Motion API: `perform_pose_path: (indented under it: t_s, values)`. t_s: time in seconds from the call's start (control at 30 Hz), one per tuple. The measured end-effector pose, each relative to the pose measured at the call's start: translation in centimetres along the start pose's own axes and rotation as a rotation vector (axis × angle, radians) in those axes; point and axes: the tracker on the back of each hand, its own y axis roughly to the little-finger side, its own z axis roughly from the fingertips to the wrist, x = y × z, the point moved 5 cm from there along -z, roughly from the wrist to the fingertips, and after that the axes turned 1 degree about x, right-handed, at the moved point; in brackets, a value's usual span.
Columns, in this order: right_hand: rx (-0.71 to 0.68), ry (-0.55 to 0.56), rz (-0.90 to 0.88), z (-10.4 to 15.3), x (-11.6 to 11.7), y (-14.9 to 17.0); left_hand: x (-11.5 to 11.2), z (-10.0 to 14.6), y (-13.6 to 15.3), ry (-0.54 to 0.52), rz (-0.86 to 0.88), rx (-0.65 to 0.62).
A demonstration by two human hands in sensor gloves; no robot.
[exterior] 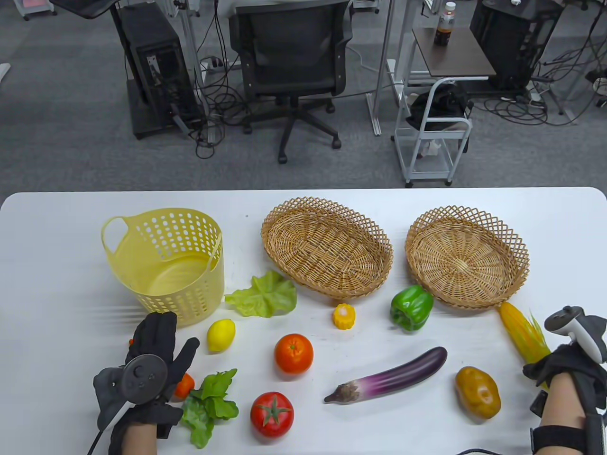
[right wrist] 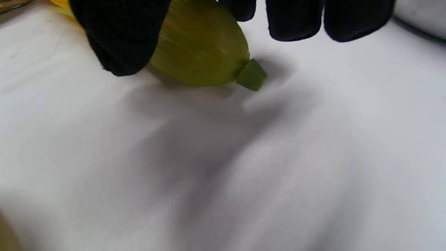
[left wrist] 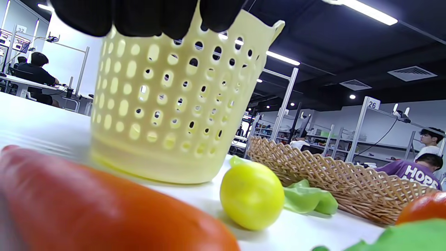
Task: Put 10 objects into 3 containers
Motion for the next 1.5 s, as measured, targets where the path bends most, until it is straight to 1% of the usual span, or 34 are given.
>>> perform_pose_path:
  t_s: [0.17,0.2,0.37,0.47,0.53,0.63,0.8,0.87,0.9,0.93,0.97,1.0,1.1,1.2,1.3,1.43,1.5]
  values:
    - [-0.001,-0.005,-0.004,-1.0,0.7,0.2,0.1,0.0,0.2,-0.008,0.012,0.006]
    - [0.004,0.02,0.006,-1.0,0.7,0.2,0.1,0.0,0.2,-0.01,0.012,0.008]
    - [-0.006,0.075,0.017,-0.9,0.6,0.2,0.2,0.0,0.2,-0.021,-0.011,0.016]
    - [0.027,0.072,0.03,-0.6,0.5,0.5,0.2,0.1,0.2,-0.02,0.001,0.013]
    - [0.081,0.109,0.042,0.2,-0.2,0.8,0.2,0.1,0.2,-0.024,0.001,0.011]
    - [0.117,0.152,0.027,1.7,-1.4,1.1,0.0,0.1,0.2,-0.018,0.007,0.011]
    - [0.114,0.288,-0.043,5.0,-4.3,0.5,-0.3,0.0,0.2,-0.001,0.006,0.006]
    - [0.102,0.359,-0.055,6.5,-5.4,-0.6,-0.3,0.0,0.2,-0.001,0.011,0.005]
    - [0.083,0.403,-0.06,7.1,-5.9,-1.4,-0.3,0.0,0.2,-0.001,0.014,0.004]
    - [0.054,0.423,-0.056,7.6,-6.2,-2.3,-0.3,0.0,0.2,-0.002,0.016,0.004]
    - [0.028,0.411,-0.049,7.8,-6.3,-3.0,-0.3,0.0,0.2,-0.002,0.017,0.003]
    - [-0.019,0.394,-0.029,8.2,-6.4,-4.5,-0.3,0.0,0.2,-0.002,0.017,0.001]
    - [-0.085,0.452,0.025,9.1,-6.6,-8.0,-0.6,-0.1,0.2,0.037,0.013,-0.016]
    - [-0.118,0.473,0.066,9.4,-6.7,-11.0,-0.6,0.0,0.3,0.034,-0.009,-0.017]
    - [-0.158,0.513,0.069,9.6,-6.8,-13.7,-0.4,0.0,0.2,0.027,-0.001,-0.02]
    - [-0.2,0.535,0.095,9.6,-6.4,-16.5,-0.4,0.0,0.3,0.023,-0.013,-0.022]
    - [-0.224,0.524,0.09,9.5,-6.2,-17.4,-0.5,0.0,0.4,0.027,-0.011,-0.017]
